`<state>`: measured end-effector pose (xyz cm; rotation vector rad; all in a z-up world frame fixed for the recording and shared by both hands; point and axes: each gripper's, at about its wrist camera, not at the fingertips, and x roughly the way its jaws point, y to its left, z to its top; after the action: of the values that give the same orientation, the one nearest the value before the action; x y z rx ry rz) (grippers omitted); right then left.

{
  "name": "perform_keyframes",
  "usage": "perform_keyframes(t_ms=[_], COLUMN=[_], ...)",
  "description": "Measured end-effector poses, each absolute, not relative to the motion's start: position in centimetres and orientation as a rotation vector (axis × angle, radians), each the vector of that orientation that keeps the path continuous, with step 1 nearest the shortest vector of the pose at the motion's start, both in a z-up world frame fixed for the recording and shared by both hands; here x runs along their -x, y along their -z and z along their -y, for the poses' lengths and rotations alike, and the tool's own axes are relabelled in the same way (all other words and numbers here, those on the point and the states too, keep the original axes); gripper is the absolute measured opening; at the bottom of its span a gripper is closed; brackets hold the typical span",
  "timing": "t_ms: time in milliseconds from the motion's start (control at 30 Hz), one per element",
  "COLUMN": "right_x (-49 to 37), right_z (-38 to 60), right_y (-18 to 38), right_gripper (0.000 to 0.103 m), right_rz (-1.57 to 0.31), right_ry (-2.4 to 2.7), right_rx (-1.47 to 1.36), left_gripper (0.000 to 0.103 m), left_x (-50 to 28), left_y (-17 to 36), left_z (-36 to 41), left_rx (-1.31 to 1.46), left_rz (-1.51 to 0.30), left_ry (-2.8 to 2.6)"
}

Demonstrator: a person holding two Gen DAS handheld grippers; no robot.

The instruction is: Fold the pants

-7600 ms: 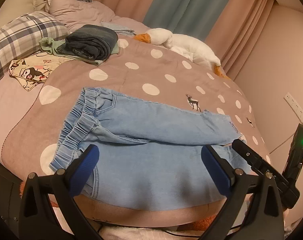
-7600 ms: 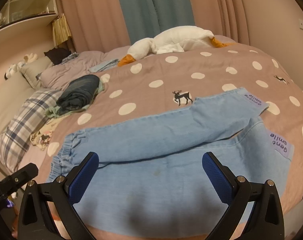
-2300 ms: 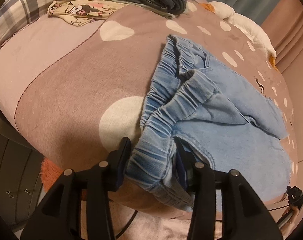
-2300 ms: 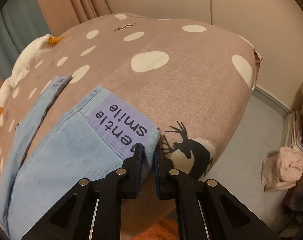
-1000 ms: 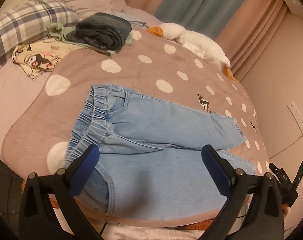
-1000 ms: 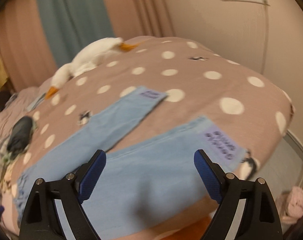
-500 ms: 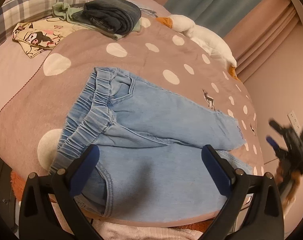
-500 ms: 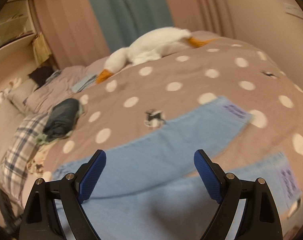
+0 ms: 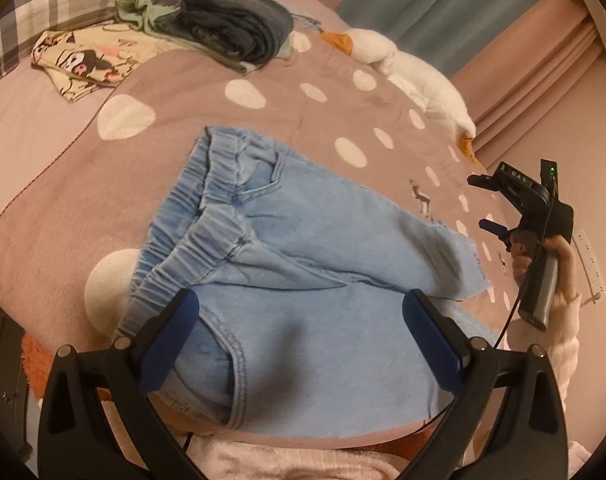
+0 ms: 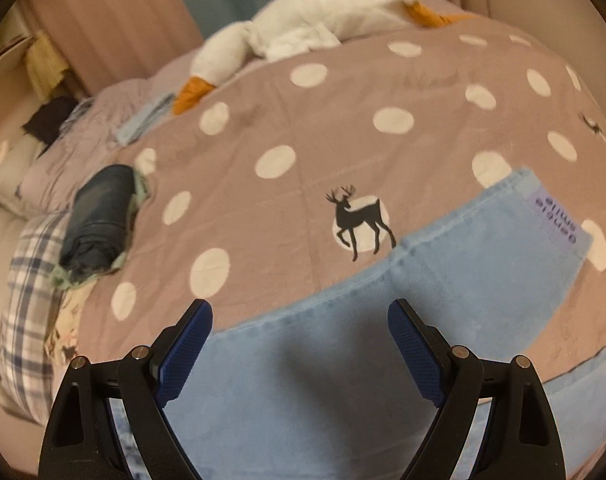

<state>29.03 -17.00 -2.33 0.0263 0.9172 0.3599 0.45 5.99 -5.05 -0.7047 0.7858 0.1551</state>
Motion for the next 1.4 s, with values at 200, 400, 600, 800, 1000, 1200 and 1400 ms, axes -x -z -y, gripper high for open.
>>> perform_keyframes(t_ms=[200, 400, 600, 800, 1000, 1200, 1400], right_x=[-33.1, -37.2, -40.5, -40.0, -36.7, -25.2, -16.2], right_z=[17.3, 18.4, 19.4, 19.4, 22.4, 27.2, 31.5], right_y=[5.1, 8.5, 10.0, 9.7, 7.2, 0.2, 1.2], right_gripper=[0.089, 0.089, 0.084, 0.039, 0.009, 0.008, 0.008], right_rz=[-0.998, -1.046, -1.051, -0.971, -0.930, -0.635, -0.548], right_ry=[-0.217, -0.039, 0.027, 0.030, -0.111, -0.363, -0.418], right_rx=[-0.006, 0.037, 0.039, 0.141, 0.034, -0.135, -0.214], left_gripper=[0.101, 0.101, 0.101, 0.101, 0.101, 0.101, 0.101], left_x=[-0.8, -1.2, -1.6, -1.4, -1.4, -1.2, -2.2], left_y=[6.0, 6.2, 6.3, 6.3, 6.5, 5.9, 5.3], left_z=[-6.2, -6.2, -6.1, -6.0, -6.1, -6.1, -5.6], left_rx=[0.696, 0.668, 0.653, 0.663, 0.672, 0.688, 0.696], left_rz=[-0.821, -0.841, -0.868, -0.865, -0.866, -0.821, -0.799], left_ry=[-0.203, -0.226, -0.243, -0.249, -0.244, -0.250, -0.233])
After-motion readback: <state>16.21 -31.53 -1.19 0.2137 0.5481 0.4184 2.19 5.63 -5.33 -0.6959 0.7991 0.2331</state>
